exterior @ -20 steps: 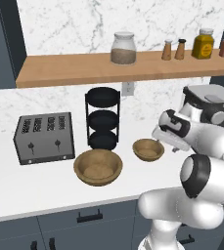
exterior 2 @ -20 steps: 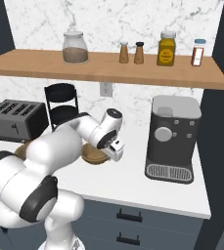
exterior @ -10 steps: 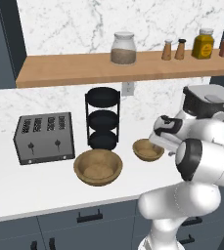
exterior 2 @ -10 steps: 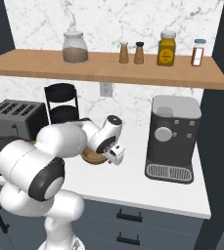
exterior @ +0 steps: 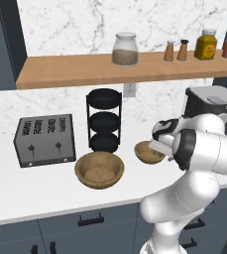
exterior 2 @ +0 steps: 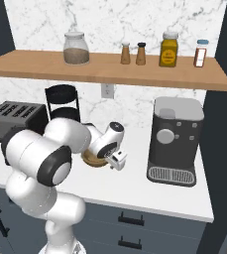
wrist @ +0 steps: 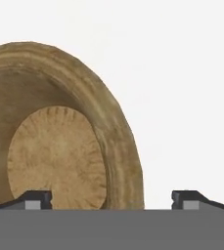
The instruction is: Pick up the bowls on the counter and stack them on top of one another in the open cabinet. Place the smaller bowl on top of the larger bowl.
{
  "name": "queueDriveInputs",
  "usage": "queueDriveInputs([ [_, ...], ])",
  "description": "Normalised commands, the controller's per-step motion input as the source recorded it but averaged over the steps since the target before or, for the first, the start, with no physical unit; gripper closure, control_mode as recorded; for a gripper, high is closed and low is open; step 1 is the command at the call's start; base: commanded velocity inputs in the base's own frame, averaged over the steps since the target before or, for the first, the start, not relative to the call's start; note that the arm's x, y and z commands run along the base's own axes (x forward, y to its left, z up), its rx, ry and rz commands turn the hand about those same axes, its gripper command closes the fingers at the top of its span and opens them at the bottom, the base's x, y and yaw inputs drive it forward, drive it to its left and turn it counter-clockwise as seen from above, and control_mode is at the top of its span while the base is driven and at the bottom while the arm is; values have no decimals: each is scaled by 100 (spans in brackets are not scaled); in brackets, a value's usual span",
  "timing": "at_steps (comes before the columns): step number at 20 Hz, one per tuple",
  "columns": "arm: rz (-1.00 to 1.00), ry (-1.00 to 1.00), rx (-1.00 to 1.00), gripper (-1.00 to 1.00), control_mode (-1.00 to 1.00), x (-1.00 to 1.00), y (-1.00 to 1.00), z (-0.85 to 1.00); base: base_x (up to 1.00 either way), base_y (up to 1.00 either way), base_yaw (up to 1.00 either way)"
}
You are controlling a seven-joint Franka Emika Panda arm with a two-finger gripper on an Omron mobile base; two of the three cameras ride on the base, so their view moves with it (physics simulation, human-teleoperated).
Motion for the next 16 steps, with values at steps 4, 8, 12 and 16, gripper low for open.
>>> queueDriveInputs([
  [4, 0, 1, 0, 100, -100, 14, 0, -11, 0, 0, 0],
  [8, 0, 0, 0, 100, -100, 5, 0, -2, 0, 0, 0],
  [12, 0, 0, 0, 100, -100, 1, 0, 0, 0, 0, 0],
  [16, 0, -10, 2, 100, -100, -19, 0, 18, 0, 0, 0],
])
